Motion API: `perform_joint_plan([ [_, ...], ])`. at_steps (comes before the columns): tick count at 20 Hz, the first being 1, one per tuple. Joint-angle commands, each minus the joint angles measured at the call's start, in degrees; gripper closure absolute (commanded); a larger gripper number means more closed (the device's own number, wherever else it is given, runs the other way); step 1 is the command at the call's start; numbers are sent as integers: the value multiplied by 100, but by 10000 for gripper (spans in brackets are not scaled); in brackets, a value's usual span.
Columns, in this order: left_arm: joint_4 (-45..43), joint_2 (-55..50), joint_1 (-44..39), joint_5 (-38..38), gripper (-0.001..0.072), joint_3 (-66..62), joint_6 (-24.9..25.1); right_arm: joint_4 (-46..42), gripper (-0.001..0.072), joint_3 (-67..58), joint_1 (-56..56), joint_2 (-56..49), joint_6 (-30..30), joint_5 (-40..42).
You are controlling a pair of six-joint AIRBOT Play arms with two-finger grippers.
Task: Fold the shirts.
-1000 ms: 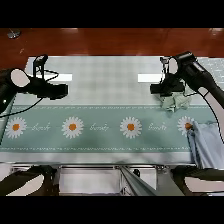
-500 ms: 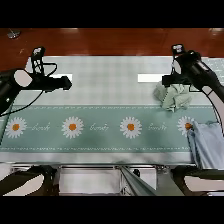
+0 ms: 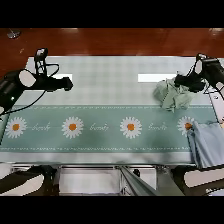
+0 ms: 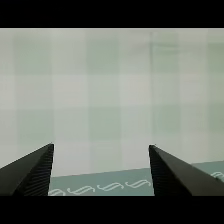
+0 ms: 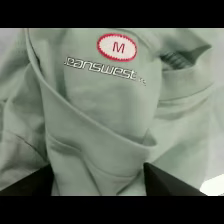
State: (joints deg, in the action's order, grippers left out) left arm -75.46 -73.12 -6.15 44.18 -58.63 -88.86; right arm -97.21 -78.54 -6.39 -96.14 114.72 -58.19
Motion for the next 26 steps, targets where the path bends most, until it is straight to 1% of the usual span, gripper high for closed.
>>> perform_joint_plan([
  [1,2,-184,-37,457,6,2,-37,1318,104,4,-160,-343,-678,-256],
  [2,2,-236,-44,621,6,2,-35,1440,125,4,-153,-345,-787,-398],
  [3,-4,-247,-35,767,6,0,-33,1606,320,-26,-155,-337,-979,-573],
  [4,-22,-214,22,968,5,-24,37,1753,675,-153,-175,-313,-1163,-826],
  [7,-50,166,404,1757,6,-269,426,1775,681,-960,-168,118,-1604,-1416],
  [10,-46,1119,782,2149,7,-240,575,1764,681,-1937,-94,933,-1707,-1425],
  [12,-22,1985,809,2238,6,48,570,1762,681,-2496,70,1539,-1947,-1305],
  [15,350,3289,772,2203,6,887,575,1759,681,-3095,494,2347,-2201,-1305],
  [17,507,4030,754,2083,7,1624,570,1733,681,-3161,949,2900,-2339,-1344],
  [19,774,4581,754,2151,7,2225,568,1692,681,-3161,1493,3307,-2461,-1508],
  [21,1152,4968,754,2221,7,2671,568,1587,681,-3158,2065,3467,-2520,-2017],
  [23,1419,5143,754,2245,6,2951,570,1388,681,-2938,2754,3462,-2583,-2430],
  [26,1471,5097,754,2304,7,3001,568,1145,681,-1840,3689,3381,-2415,-2435],
])
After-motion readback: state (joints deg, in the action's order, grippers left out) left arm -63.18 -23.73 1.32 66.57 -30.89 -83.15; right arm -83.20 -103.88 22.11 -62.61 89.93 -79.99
